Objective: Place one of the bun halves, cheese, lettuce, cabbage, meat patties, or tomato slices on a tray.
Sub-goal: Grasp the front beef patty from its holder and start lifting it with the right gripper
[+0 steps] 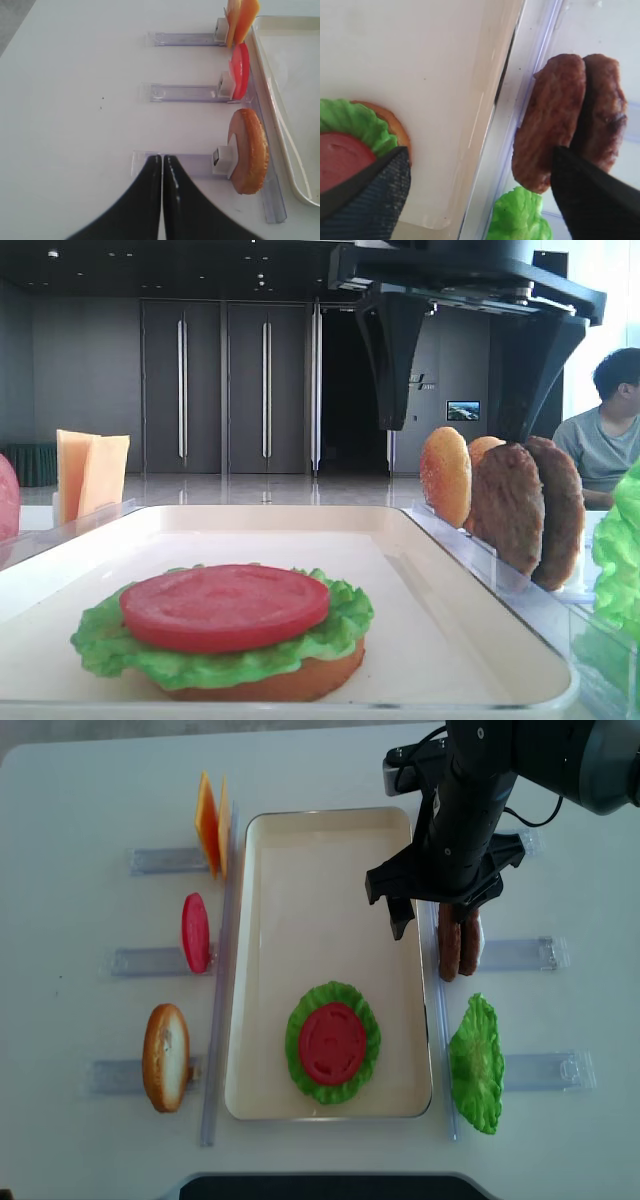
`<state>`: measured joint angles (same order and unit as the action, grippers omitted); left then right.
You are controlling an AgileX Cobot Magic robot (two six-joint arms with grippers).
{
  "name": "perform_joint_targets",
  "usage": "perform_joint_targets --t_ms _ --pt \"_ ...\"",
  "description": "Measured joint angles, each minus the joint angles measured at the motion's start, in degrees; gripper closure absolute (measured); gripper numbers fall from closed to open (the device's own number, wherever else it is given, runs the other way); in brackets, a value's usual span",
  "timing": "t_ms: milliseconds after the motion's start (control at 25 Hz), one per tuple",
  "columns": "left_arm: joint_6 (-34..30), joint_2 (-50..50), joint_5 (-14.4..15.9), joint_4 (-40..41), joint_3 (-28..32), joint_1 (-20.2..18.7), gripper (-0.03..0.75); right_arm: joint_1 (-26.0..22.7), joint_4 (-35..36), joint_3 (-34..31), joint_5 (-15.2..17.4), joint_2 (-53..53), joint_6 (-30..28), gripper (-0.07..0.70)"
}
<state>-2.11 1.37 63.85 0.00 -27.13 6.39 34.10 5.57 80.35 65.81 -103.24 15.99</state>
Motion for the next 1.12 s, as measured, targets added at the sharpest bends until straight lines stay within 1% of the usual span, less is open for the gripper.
perform_joint_targets --t_ms 240,480,720,960,1040,1120 --pt "0.00 0.00 0.00 0.00 0.00 0.00 0.722 -0.30 -0.44 0.30 1.61 -1.47 -0.70 0.082" --pt "0.00 0.00 0.00 0.00 0.00 0.00 0.722 -0.30 -0.36 0.67 1.50 -1.63 -0.86 0.083" --pt "0.00 0.00 0.00 0.00 0.00 0.00 0.722 -0.30 -1.94 1.14 1.88 -2.47 -0.86 0.108" --pt "0.00 0.00 0.00 0.00 0.00 0.00 0.722 -0.30 -2.44 1.21 2.01 -2.69 -0.86 0.113" --pt "0.00 0.00 0.00 0.00 0.00 0.00 0.722 -0.30 -2.71 1.21 2.01 -2.70 -0.86 0.127" --pt "0.00 0.00 0.00 0.00 0.00 0.00 0.722 -0.30 -2.96 1.21 2.01 -2.70 -0.86 0.160"
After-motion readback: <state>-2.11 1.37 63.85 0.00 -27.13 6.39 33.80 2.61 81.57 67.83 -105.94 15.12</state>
